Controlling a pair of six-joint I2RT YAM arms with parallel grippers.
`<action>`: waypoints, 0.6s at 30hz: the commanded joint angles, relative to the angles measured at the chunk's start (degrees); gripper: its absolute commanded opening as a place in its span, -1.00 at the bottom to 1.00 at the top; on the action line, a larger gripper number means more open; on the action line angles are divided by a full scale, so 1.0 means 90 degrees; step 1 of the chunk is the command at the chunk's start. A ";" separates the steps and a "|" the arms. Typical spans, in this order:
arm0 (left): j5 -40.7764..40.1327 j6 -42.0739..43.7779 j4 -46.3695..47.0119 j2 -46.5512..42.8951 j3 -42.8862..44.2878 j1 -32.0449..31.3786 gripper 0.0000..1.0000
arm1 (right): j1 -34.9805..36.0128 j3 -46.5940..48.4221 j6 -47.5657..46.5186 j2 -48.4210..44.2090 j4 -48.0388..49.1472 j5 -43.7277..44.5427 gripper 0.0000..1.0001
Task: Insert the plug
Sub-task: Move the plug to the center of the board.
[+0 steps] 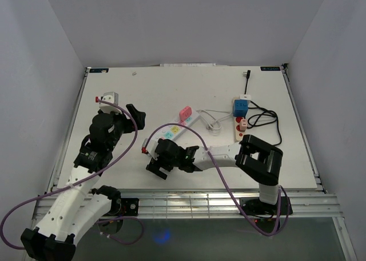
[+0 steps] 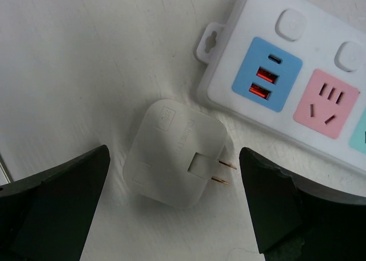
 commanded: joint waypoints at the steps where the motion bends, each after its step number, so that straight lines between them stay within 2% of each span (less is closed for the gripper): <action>1: -0.0157 0.0078 -0.0060 -0.0013 -0.0005 0.0021 0.96 | 0.0012 0.0257 0.0130 0.0035 -0.0120 0.0335 1.00; 5: -0.0157 0.0088 -0.0060 0.0026 -0.0005 0.0021 0.96 | 0.0021 0.0306 0.0169 0.0142 -0.0188 0.0325 0.89; 11: -0.0205 0.0108 -0.0060 0.0036 -0.0025 0.0021 0.96 | 0.0012 0.0414 0.0286 0.0269 -0.0247 0.0170 0.47; 15: -0.0235 0.0117 -0.0060 0.0075 -0.0025 0.0031 0.96 | 0.0021 0.0394 0.0403 0.0260 -0.0227 0.0003 0.26; 18: -0.0206 0.0108 -0.0050 0.0094 -0.0035 0.0050 0.96 | 0.0021 0.0326 0.0666 0.0163 -0.0247 0.0052 0.18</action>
